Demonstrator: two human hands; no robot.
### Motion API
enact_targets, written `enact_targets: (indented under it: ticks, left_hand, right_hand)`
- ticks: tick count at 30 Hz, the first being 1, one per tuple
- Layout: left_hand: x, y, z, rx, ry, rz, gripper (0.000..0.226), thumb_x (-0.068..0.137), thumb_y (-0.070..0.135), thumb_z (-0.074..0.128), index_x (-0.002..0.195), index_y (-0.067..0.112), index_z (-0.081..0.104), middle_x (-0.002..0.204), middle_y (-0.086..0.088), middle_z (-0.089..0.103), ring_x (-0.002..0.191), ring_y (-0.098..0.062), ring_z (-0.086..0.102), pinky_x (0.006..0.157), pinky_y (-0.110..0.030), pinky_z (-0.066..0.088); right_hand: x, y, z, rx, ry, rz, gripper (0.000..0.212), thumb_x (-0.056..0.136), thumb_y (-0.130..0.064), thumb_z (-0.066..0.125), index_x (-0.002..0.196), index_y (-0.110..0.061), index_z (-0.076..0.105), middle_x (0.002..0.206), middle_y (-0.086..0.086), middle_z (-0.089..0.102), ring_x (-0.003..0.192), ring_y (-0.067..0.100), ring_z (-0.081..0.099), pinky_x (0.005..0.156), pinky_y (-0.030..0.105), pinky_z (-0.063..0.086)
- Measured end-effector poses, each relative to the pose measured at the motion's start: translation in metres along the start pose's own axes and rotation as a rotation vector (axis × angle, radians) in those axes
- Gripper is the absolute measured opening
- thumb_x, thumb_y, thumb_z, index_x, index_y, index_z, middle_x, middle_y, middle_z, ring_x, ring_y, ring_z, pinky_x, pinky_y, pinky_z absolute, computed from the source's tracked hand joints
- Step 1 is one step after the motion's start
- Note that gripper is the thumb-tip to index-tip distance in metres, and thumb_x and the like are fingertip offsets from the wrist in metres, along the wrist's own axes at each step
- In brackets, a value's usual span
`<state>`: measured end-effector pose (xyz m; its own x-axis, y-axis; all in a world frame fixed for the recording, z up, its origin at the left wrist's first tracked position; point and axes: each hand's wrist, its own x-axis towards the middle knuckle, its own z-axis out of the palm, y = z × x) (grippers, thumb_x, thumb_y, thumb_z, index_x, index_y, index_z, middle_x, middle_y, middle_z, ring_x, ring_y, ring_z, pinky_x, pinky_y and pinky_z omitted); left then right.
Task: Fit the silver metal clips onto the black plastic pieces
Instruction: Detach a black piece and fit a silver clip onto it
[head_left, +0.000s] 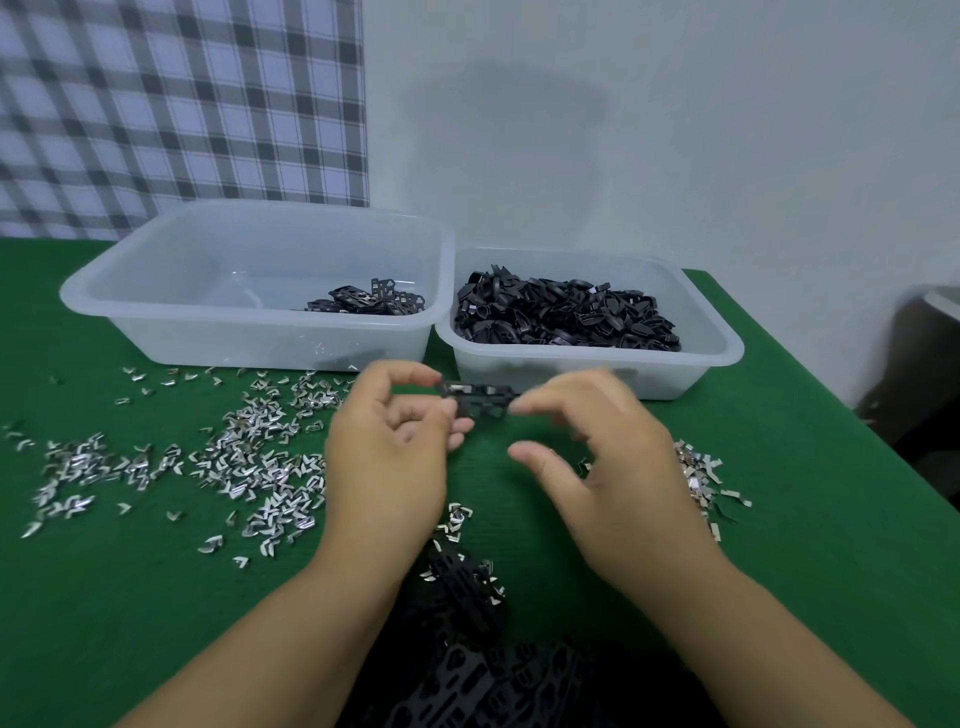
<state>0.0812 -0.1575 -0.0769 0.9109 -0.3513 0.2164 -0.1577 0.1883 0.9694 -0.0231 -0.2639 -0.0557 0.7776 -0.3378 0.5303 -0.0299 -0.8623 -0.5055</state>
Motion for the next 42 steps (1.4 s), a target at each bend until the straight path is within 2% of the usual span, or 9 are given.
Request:
enact_targets:
  ticks: [3,6,13,18,24,28,33,37,42]
  left_hand:
    - [0.003,-0.002,-0.001,-0.094,0.064,-0.065,0.024,0.087,-0.004,0.060,0.086,0.020,0.057,0.061,-0.001,0.070,0.067,-0.011,0.073,0.057,-0.013,0.051]
    - [0.002,-0.003,0.000,-0.098,0.058,-0.065,0.024,0.086,-0.003,0.060,0.086,0.020,0.058,0.063,-0.002,0.070,0.068,-0.013,0.073,0.058,-0.013,0.052]
    - [0.002,-0.005,0.002,-0.079,0.055,-0.055,0.024,0.086,-0.002,0.061,0.085,0.021,0.058,0.064,-0.003,0.070,0.068,-0.014,0.073,0.058,-0.014,0.052]
    - [0.002,-0.005,0.001,-0.083,0.040,-0.048,0.024,0.086,-0.002,0.062,0.085,0.021,0.059,0.063,-0.002,0.070,0.068,-0.014,0.073,0.058,-0.014,0.052]
    - [0.001,-0.003,0.001,-0.096,0.013,-0.053,0.022,0.085,-0.002,0.063,0.086,0.021,0.059,0.065,-0.003,0.071,0.069,-0.014,0.073,0.058,-0.014,0.052]
    - [-0.002,0.000,0.002,-0.090,-0.040,-0.040,0.022,0.085,-0.002,0.063,0.086,0.020,0.060,0.066,-0.005,0.071,0.069,-0.014,0.073,0.059,-0.014,0.052]
    - [-0.004,0.003,0.003,-0.102,-0.071,-0.047,0.022,0.084,-0.003,0.064,0.086,0.020,0.061,0.068,-0.007,0.072,0.069,-0.015,0.073,0.059,-0.015,0.052]
    - [-0.005,0.004,0.004,-0.094,-0.106,-0.044,0.023,0.084,-0.003,0.064,0.086,0.020,0.062,0.068,-0.007,0.072,0.069,-0.015,0.073,0.059,-0.015,0.053]
    - [-0.007,0.004,0.005,-0.093,-0.141,-0.057,0.023,0.084,-0.004,0.064,0.086,0.019,0.062,0.068,-0.007,0.072,0.069,-0.016,0.073,0.059,-0.016,0.054]
  right_hand:
    - [-0.003,-0.004,0.009,-0.007,-0.181,-0.051,0.011,0.080,-0.013,0.070,0.089,-0.016,0.072,0.089,-0.003,0.063,0.090,0.015,0.053,0.084,0.027,0.042]
    - [-0.003,-0.004,0.016,-0.009,-0.342,-0.058,0.016,0.083,-0.017,0.066,0.098,-0.015,0.072,0.092,-0.001,0.063,0.092,0.018,0.050,0.086,0.030,0.041]
    - [0.000,-0.007,0.022,-0.024,-0.401,-0.034,0.010,0.085,-0.023,0.063,0.091,-0.020,0.070,0.091,-0.004,0.060,0.093,0.014,0.047,0.089,0.024,0.034]
    - [-0.004,-0.007,0.021,-0.033,-0.424,-0.052,0.002,0.088,-0.018,0.057,0.087,-0.020,0.059,0.090,-0.005,0.052,0.089,0.012,0.040,0.079,0.019,0.031]
    - [-0.008,0.000,0.012,0.259,-0.202,0.168,0.014,0.079,-0.010,0.068,0.076,-0.022,0.063,0.066,-0.005,0.061,0.058,0.002,0.050,0.056,0.011,0.040]
    - [-0.008,0.000,0.008,0.424,-0.097,0.176,0.023,0.077,-0.001,0.068,0.078,-0.024,0.066,0.071,-0.002,0.064,0.057,0.006,0.050,0.057,0.014,0.043]
    - [-0.007,0.000,0.000,0.333,0.001,0.153,0.020,0.079,-0.013,0.071,0.076,-0.033,0.068,0.076,-0.013,0.068,0.066,0.006,0.060,0.062,0.010,0.044]
    - [-0.006,0.001,-0.001,0.364,0.082,0.173,0.015,0.082,-0.013,0.067,0.074,-0.025,0.067,0.069,-0.012,0.065,0.061,0.003,0.058,0.058,0.009,0.042]
    - [-0.005,0.000,-0.002,0.616,0.189,0.269,0.018,0.075,-0.001,0.072,0.073,-0.019,0.069,0.064,-0.001,0.069,0.056,0.009,0.064,0.057,0.017,0.051]
